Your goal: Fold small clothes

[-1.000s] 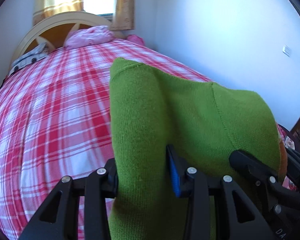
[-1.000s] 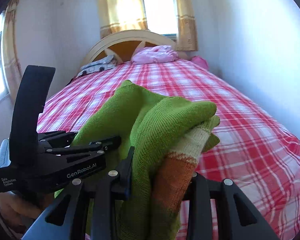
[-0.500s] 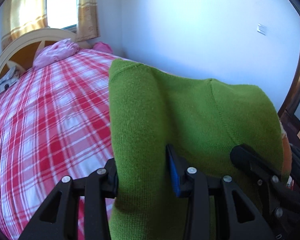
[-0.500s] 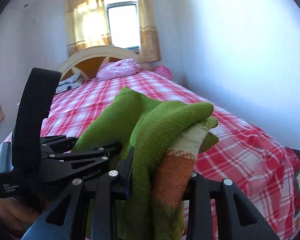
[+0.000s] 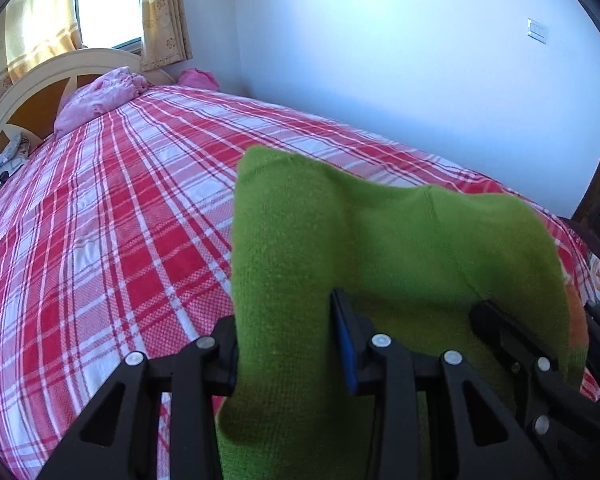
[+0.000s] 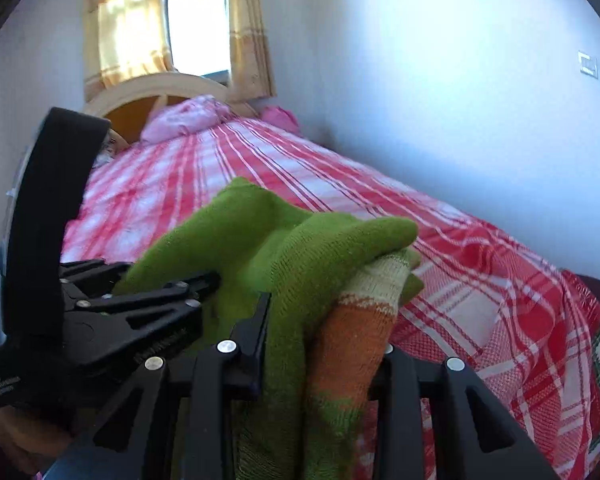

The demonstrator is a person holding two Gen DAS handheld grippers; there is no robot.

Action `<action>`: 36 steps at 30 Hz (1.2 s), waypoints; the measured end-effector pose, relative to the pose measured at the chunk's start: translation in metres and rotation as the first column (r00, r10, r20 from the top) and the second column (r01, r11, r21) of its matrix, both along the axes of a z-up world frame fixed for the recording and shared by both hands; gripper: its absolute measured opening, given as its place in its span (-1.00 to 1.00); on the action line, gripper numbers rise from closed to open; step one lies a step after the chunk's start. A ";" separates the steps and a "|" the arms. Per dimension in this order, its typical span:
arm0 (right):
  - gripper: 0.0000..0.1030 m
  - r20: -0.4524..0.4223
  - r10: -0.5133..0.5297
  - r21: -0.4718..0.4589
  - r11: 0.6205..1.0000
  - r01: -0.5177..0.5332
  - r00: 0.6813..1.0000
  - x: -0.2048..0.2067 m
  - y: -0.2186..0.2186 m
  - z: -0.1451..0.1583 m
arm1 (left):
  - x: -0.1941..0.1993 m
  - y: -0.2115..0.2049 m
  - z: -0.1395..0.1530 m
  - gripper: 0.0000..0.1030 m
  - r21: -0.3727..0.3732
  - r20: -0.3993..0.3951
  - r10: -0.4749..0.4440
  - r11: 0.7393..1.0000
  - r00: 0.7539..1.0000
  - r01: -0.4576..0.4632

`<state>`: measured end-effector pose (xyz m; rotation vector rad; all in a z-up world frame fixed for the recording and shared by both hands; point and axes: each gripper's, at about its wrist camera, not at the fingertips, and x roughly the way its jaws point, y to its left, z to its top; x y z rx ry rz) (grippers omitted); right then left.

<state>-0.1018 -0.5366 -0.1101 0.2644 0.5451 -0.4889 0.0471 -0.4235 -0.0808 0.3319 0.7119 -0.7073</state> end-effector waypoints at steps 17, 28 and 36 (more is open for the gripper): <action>-0.19 -0.048 0.036 0.208 0.978 -0.025 0.998 -0.004 -0.032 -0.020 | 0.012 0.019 -0.001 0.26 -0.082 -0.219 -0.061 0.996 0.974 0.044; 0.40 0.048 0.150 0.351 0.923 -0.157 0.988 -0.071 0.020 -0.034 | -0.012 0.067 -0.026 0.48 -0.288 -0.464 -0.177 0.957 0.868 0.041; -0.50 0.025 0.163 0.355 0.921 -0.161 0.986 -0.055 0.039 -0.025 | -0.040 0.043 -0.010 -0.12 -0.182 -0.416 -0.102 0.983 0.904 0.027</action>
